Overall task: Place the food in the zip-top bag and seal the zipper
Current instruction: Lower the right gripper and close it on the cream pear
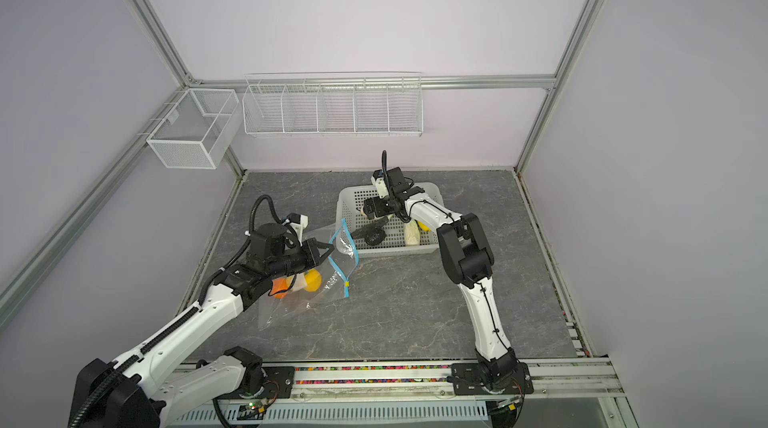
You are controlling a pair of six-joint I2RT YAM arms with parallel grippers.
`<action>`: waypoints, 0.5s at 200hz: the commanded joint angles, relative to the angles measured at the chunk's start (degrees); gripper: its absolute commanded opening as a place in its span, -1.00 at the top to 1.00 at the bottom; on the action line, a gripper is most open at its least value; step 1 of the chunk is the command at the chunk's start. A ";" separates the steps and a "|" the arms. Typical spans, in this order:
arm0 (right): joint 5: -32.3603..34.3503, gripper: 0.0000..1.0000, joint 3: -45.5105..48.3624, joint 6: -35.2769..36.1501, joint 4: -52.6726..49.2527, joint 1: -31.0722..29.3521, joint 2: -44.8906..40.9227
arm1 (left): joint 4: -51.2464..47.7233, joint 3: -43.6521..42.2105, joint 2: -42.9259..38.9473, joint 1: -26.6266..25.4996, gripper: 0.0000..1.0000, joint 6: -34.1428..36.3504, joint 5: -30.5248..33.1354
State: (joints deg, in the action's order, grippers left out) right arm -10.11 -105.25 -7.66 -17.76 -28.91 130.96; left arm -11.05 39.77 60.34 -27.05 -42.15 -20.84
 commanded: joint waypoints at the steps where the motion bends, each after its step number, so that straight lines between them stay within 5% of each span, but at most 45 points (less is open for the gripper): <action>1: -3.65 -0.97 -2.25 -1.35 1.72 0.35 2.09 | -0.17 1.63 -0.29 -0.13 1.00 0.78 0.52; 100: -4.63 -0.91 -8.39 -2.48 -1.84 0.61 8.13 | 2.24 -0.81 -1.29 -0.11 1.00 0.22 2.42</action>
State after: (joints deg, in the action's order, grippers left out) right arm -13.21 -112.09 -9.45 -18.50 -28.80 137.73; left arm -10.72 39.75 59.99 -27.05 -42.19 -19.68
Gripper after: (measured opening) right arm 0.957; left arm 0.047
